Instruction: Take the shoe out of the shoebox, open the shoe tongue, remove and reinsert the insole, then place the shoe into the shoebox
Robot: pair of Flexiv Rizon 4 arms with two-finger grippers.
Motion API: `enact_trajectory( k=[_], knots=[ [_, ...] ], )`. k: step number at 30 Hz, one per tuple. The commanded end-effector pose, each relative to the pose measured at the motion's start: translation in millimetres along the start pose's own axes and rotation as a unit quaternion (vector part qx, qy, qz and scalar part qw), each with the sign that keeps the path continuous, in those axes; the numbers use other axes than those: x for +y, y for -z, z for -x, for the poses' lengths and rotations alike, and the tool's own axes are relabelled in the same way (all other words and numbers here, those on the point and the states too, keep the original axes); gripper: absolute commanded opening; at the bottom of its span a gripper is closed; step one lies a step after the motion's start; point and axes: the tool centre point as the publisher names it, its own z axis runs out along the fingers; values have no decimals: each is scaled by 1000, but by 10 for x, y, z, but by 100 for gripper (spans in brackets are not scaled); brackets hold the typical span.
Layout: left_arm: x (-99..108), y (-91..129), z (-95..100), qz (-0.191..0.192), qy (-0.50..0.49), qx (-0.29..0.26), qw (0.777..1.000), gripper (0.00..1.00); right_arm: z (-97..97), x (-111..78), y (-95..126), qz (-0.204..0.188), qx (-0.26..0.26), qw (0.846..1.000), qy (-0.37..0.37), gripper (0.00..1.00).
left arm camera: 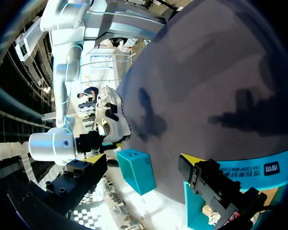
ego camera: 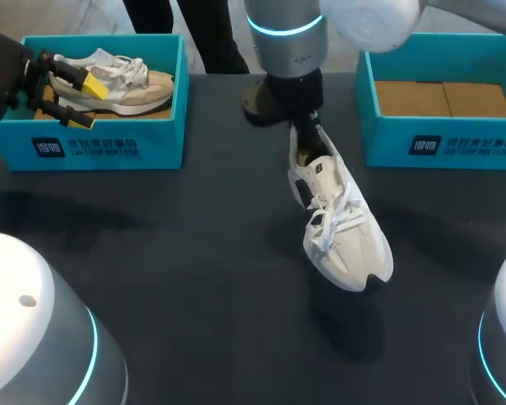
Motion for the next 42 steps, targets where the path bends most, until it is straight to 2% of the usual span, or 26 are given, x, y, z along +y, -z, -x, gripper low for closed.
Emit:
enact_trajectory(
  k=[1, 3, 7, 11, 16, 27, 42],
  knots=[
    [-1, -3, -3, 1, -1, 0, 1000, 100, 35, -81, 1, 14, -2, 1000, 2, 0],
    [-1, -3, -3, 1, -1, 0, 1000, 100, 110, -240, -8, 10, -2, 1000, 0, 0],
    [-1, -3, -3, 1, -1, 0, 1000, 100, 272, -606, 80, 14, -27, 1000, 6, 0],
    [-1, -3, -3, 1, -1, 0, 1000, 100, 445, -962, 191, 2, -37, 999, 10, 0],
    [-1, -3, -3, 1, -1, 0, 1000, 100, 644, -1277, 290, -8, -36, 999, 28, 0],
    [-1, -3, -3, 1, -1, 0, 1000, 100, 1176, -1754, 341, -5, -33, 998, 49, 0],
    [-1, -3, -3, 1, -1, 0, 1000, 100, 1890, -2100, 512, 1, -41, 999, 21, 0]
  ],
)
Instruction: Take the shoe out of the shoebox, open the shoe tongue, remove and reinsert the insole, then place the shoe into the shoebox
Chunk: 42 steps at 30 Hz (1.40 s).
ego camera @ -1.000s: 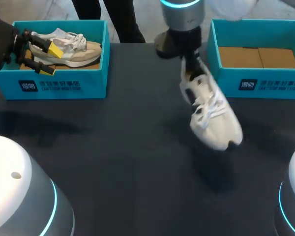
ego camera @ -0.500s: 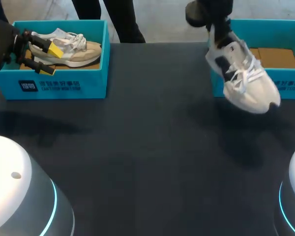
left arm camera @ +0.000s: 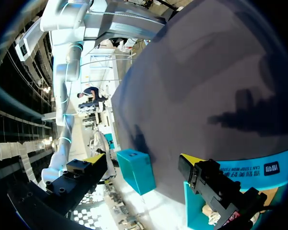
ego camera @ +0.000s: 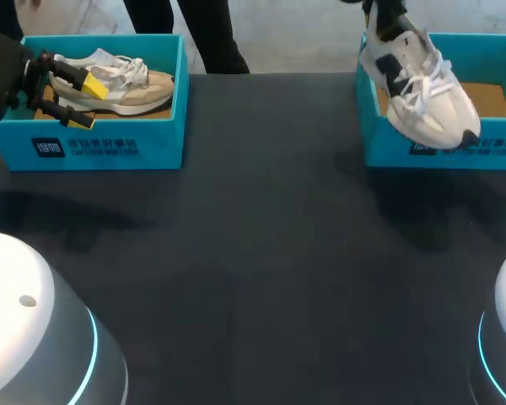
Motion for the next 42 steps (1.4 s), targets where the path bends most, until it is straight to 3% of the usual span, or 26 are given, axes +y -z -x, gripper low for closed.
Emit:
enact_trajectory(
  k=[1, 18, 20, 21, 24, 29, 35, 42],
  knots=[
    [-1, -3, -3, 1, -1, 0, 1000, 100, 215, -82, 10, 0, 22, 1000, -8, 0],
    [-1, -3, -3, 1, -1, 0, 1000, 100, 215, -82, 10, 0, 22, 1000, -8, 0],
    [-1, -3, -3, 1, -1, 0, 1000, 100, 290, -247, 26, -18, 21, 1000, -15, 0],
    [-1, -3, -3, 1, -1, 0, 1000, 100, 320, -416, 54, -21, 13, 999, -21, 0],
    [-1, -3, -3, 1, -1, 0, 1000, 100, 320, -723, 85, -44, 12, 999, -29, 0],
    [-1, -3, -3, 1, -1, 0, 1000, 100, 277, -1218, 48, -49, 2, 998, -28, 0],
    [-1, -3, -3, 1, -1, 0, 1000, 100, 209, -1659, -70, -49, -2, 998, -28, 0],
    [-1, -3, -3, 1, -1, 0, 1000, 100, 302, -2066, -249, -48, 5, 999, -23, 0]
  ],
)
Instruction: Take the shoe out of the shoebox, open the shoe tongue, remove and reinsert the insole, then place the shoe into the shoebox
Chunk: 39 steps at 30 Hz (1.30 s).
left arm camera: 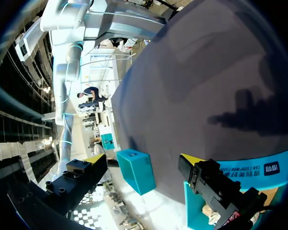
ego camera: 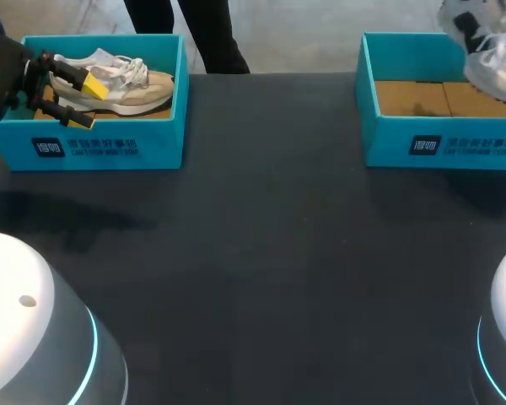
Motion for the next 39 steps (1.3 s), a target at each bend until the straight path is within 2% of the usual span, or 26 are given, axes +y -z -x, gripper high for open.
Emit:
enact_trajectory(
  k=[1, 8, 12, 37, 39],
  knots=[
    [-1, -3, -3, 1, -1, 0, 1000, 100, 106, -252, -148, 16, 9, 1000, 2, 0],
    [-1, -3, -3, 1, -1, 0, 1000, 100, 167, -481, -303, 36, 23, 999, -6, 0],
    [-1, -3, -3, 1, -1, 0, 1000, 100, 175, -551, -354, 52, 23, 998, -19, 0],
    [-1, -3, -3, 1, -1, 0, 1000, 100, 175, -560, -370, 57, 25, 998, -19, 0],
    [-1, -3, -3, 1, -1, 0, 1000, 100, 198, -610, -408, 70, 30, 994, -82, 0]
  ],
)
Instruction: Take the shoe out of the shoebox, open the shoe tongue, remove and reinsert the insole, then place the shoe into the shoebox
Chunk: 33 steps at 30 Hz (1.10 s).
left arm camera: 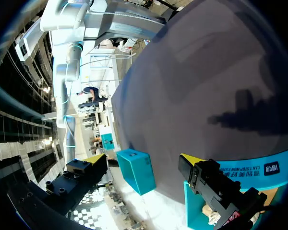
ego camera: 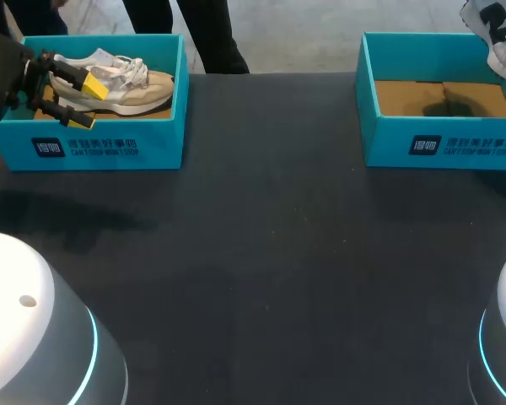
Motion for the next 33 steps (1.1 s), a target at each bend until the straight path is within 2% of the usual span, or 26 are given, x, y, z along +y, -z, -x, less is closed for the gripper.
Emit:
enact_trajectory(
  k=[1, 4, 7, 10, 12, 13, 14, 16, 17, 19, 20, 28, 30, 32, 33],
  knots=[
    [-1, -3, -3, 1, -1, 0, 1000, 100, 43, -81, -14, 24, 6, 996, -88, 0],
    [-1, -3, -3, 1, -1, 0, 1000, 100, 13, -152, -36, 29, 8, 988, -154, 0],
    [-1, -3, -3, 1, -1, 0, 1000, 100, -9, -188, -51, 15, 19, 977, -212, 0],
    [-1, -3, -3, 1, -1, 0, 1000, 100, -49, -245, -54, -11, 27, 960, -280, 0],
    [-1, -3, -3, 1, -1, 0, 1000, 100, -91, -299, -45, -16, 31, 941, -338, 0],
    [-1, -3, -3, 1, -1, 0, 1000, 100, -117, -319, -46, -35, 36, 926, -373, 0],
    [-1, -3, -3, 1, -1, 0, 1000, 100, -145, -345, -50, -29, 34, 913, -405, 0],
    [-1, -3, -3, 1, -1, 0, 1000, 100, -204, -379, -71, -47, 45, 882, -467, 0],
    [-1, -3, -3, 1, -1, 0, 1000, 100, -236, -395, -85, -34, 44, 869, -491, 0],
    [-1, -3, -3, 1, -1, 0, 1000, 100, -300, -416, -103, -41, 47, 841, -537, 0],
    [-1, -3, -3, 1, -1, 0, 1000, 100, -334, -424, -109, -32, 45, 831, -553, 0],
    [-1, -3, -3, 1, -1, 0, 1000, 100, -613, -435, -222, -38, 61, 737, -672, 0],
    [-1, -3, -3, 1, -1, 0, 1000, 100, -667, -439, -245, -37, 63, 709, -701, 0],
    [-1, -3, -3, 1, -1, 0, 1000, 100, -747, -466, -272, -36, 70, 675, -734, 0],
    [-1, -3, -3, 1, -1, 0, 1000, 100, -789, -469, -260, -33, 69, 669, -740, 0]
  ],
)
